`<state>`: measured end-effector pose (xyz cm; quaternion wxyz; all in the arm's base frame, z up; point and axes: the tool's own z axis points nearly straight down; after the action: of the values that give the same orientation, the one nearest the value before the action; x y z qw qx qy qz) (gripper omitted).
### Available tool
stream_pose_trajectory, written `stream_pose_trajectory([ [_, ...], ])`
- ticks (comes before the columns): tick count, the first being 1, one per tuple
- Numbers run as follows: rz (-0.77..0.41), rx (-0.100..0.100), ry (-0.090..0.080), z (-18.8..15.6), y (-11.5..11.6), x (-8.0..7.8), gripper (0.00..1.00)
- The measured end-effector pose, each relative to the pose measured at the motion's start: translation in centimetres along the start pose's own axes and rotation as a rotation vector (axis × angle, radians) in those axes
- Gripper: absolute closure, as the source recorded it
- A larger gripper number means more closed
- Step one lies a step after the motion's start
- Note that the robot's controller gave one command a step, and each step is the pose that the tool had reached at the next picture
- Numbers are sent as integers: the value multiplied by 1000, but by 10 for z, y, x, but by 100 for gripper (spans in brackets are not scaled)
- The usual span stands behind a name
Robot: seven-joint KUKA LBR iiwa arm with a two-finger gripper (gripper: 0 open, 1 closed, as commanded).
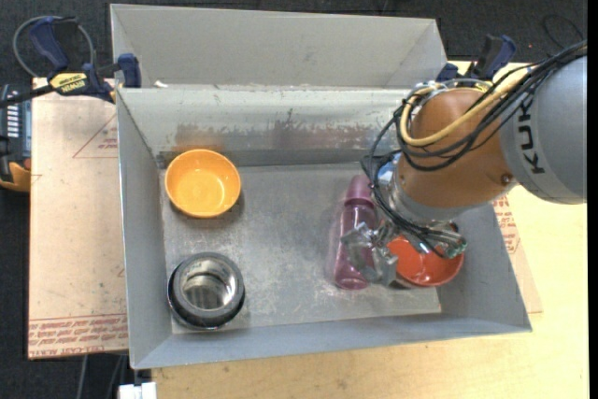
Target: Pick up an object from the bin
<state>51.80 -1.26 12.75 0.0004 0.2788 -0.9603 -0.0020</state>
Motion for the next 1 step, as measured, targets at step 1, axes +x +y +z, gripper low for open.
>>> stream_pose_trajectory([
  [1, -113, 5, -6, -77, -65, -11, 0],
])
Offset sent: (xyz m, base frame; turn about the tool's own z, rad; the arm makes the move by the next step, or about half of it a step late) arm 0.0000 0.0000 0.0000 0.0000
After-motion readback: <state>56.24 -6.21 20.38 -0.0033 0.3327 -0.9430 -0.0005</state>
